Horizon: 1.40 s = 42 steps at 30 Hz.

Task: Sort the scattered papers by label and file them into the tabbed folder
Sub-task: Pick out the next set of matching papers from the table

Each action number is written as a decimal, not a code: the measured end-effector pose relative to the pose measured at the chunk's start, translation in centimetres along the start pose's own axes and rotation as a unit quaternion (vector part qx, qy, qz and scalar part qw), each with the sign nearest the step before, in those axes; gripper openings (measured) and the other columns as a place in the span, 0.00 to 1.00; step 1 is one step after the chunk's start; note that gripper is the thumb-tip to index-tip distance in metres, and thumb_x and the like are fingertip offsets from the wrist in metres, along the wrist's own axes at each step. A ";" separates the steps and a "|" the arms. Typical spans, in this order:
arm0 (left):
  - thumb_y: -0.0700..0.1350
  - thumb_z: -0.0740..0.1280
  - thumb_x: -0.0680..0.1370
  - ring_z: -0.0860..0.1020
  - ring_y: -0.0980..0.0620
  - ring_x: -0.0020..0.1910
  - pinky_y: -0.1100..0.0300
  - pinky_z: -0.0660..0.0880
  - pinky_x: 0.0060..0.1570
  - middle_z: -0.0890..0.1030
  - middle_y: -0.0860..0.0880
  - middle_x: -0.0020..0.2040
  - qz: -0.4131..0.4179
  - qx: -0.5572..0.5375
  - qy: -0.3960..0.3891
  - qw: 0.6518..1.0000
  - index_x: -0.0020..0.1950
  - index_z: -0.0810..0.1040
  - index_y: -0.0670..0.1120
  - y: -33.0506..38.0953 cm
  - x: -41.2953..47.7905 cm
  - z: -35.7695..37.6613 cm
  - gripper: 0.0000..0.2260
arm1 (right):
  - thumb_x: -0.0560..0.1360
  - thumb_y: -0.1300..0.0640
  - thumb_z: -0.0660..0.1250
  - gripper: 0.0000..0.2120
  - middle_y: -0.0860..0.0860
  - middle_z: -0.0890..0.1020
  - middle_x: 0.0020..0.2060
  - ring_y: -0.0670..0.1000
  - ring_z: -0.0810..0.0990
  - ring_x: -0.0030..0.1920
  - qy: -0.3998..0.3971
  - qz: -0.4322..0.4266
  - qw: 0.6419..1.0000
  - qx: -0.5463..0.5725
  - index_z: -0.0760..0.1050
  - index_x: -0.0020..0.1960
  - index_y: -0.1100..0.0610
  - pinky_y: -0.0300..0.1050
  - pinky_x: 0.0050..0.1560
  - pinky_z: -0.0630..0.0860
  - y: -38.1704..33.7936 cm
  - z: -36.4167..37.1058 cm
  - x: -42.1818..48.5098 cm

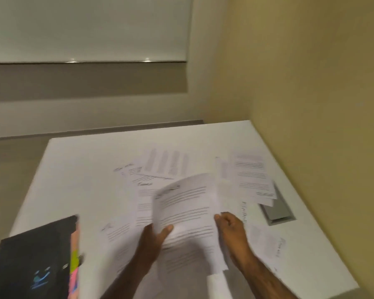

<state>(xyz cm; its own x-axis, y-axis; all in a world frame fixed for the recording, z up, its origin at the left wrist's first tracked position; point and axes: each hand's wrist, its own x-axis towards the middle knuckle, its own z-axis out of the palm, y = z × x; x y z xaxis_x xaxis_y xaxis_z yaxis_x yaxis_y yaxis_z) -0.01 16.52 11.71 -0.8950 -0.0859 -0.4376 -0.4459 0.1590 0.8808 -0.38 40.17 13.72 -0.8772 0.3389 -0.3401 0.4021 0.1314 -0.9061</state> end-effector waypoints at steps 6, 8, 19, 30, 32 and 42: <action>0.54 0.79 0.66 0.83 0.45 0.47 0.39 0.79 0.58 0.87 0.45 0.49 -0.030 -0.035 0.057 0.997 0.55 0.84 0.43 4.2 -0.5 3.3 0.23 | 0.76 0.56 0.71 0.10 0.55 0.84 0.35 0.55 0.81 0.35 0.111 0.100 0.989 0.019 0.79 0.41 0.62 0.50 0.40 0.80 3.0 -8.1 10.6; 0.54 0.80 0.63 0.81 0.46 0.54 0.43 0.74 0.66 0.85 0.45 0.53 -0.035 -0.049 0.074 0.995 0.61 0.81 0.46 5.7 -1.0 5.0 0.28 | 0.73 0.49 0.71 0.11 0.52 0.85 0.39 0.55 0.83 0.41 0.145 0.111 0.983 -0.035 0.79 0.43 0.58 0.51 0.45 0.81 4.6 -11.1 14.6; 0.45 0.77 0.74 0.78 0.41 0.43 0.51 0.71 0.49 0.83 0.38 0.45 -0.101 0.030 0.125 0.987 0.57 0.78 0.45 7.5 -0.4 9.0 0.14 | 0.71 0.39 0.74 0.31 0.58 0.75 0.60 0.59 0.75 0.60 0.149 0.176 0.908 -0.350 0.72 0.63 0.59 0.55 0.56 0.74 6.4 -16.6 27.9; 0.43 0.76 0.75 0.78 0.39 0.50 0.47 0.71 0.56 0.81 0.42 0.45 -0.118 0.051 0.158 0.979 0.56 0.78 0.43 8.7 1.0 10.4 0.13 | 0.73 0.53 0.75 0.22 0.59 0.81 0.55 0.60 0.83 0.52 0.160 0.174 0.898 -0.372 0.71 0.61 0.60 0.54 0.49 0.83 6.9 -14.6 30.8; 0.43 0.76 0.75 0.78 0.39 0.48 0.48 0.71 0.54 0.81 0.47 0.41 -0.120 0.047 0.158 0.979 0.53 0.79 0.44 9.3 0.9 10.8 0.10 | 0.77 0.56 0.69 0.14 0.59 0.83 0.53 0.60 0.84 0.50 0.182 0.144 0.898 -0.374 0.73 0.60 0.61 0.55 0.47 0.83 6.8 -14.6 30.7; 0.37 0.72 0.77 0.73 0.44 0.57 0.51 0.66 0.67 0.77 0.39 0.61 -0.084 -0.061 0.126 0.986 0.72 0.72 0.35 11.0 -0.1 9.3 0.24 | 0.74 0.58 0.72 0.06 0.52 0.81 0.42 0.51 0.80 0.39 0.197 -0.193 0.888 -0.368 0.79 0.50 0.57 0.43 0.34 0.80 1.6 -10.4 19.8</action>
<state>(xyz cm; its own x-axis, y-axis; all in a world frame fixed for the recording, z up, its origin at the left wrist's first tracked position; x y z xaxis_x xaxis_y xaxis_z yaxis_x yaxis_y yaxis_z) -4.91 27.38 19.76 -0.7710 -0.3462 -0.5345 -0.5705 0.0028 0.8213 -14.37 56.73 8.17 -0.8851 0.4174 0.2060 0.2813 0.8323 -0.4776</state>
